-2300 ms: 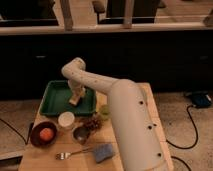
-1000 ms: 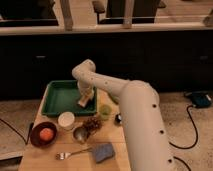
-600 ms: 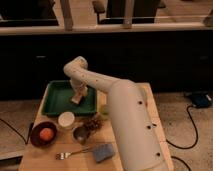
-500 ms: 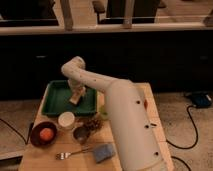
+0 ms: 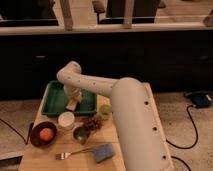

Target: Wipe tray with eraser

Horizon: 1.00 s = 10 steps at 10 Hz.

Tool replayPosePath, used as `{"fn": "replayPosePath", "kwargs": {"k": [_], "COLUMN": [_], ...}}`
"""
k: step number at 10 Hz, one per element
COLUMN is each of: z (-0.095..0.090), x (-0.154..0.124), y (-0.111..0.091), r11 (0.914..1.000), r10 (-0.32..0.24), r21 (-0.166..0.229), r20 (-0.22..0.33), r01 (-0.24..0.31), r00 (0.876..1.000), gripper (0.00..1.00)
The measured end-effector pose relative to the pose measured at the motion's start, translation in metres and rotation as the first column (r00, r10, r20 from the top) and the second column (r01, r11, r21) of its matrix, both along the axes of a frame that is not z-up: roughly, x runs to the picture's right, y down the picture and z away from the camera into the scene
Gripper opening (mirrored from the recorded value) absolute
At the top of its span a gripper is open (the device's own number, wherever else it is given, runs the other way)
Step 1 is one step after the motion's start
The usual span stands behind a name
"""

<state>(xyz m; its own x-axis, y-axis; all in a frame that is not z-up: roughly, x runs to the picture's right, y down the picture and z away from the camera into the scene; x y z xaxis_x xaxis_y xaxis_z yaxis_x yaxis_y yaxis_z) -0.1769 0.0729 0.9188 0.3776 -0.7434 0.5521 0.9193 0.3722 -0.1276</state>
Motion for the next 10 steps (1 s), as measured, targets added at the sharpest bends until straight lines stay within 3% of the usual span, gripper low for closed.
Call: {"fn": "replayPosePath", "kwargs": {"k": [2,4,8,10], "z": [0.007,0.026,0.035,0.03], "x": [0.027,0.057,0.053,0.027], "y": [-0.003,-0.016,-0.036,-0.044], "r11": [0.9994,0.9952,0.9919,0.9928], "r10": [0.033,0.096,0.126,0.12], "r21": [-0.004,-0.011,0.0,0.01], "r20": [-0.037,-0.099,-0.125,-0.084], "r01": [-0.033,-0.097,-0.127,-0.119], "r00": [0.999,0.99,0.984,0.989], "gripper": [0.0,0.0,0.0,0.0]}}
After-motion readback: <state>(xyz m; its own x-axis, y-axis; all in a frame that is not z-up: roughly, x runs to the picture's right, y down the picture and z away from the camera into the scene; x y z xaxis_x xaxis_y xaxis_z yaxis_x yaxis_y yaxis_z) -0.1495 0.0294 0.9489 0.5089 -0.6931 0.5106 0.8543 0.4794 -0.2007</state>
